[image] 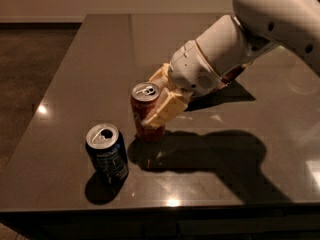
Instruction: Move coke can near pepsi can
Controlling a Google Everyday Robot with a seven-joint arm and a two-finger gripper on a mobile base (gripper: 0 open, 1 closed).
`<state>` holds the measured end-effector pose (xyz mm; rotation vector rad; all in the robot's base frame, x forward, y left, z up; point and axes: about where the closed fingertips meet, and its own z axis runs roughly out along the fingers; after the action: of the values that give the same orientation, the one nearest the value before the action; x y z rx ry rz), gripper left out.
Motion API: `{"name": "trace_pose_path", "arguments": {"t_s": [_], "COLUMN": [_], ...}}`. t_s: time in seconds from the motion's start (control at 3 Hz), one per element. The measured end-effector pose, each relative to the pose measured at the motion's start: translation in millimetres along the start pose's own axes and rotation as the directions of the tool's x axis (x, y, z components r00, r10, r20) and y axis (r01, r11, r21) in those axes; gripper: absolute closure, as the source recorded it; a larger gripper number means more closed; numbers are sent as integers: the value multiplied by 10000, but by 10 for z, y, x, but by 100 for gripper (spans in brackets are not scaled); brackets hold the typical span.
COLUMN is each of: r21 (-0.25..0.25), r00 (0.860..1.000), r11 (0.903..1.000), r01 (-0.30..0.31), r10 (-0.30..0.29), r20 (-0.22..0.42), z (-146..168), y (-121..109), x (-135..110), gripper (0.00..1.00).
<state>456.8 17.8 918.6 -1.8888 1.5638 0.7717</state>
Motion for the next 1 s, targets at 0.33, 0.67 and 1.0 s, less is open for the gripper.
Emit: {"name": "trace_pose_path", "arguments": {"t_s": [0.33,0.67,1.0], "r21": [-272,-195,-59], "r00": [9999,9999,9999], "r11": [9996,9998,9999], "r01": [22,100,158], "r10": [-19,-99,-158], "r20": [107,73,34], "z": [79,134,144], "y": [198,356,414], "x": [16,77,118], "gripper": [100,98,75]}}
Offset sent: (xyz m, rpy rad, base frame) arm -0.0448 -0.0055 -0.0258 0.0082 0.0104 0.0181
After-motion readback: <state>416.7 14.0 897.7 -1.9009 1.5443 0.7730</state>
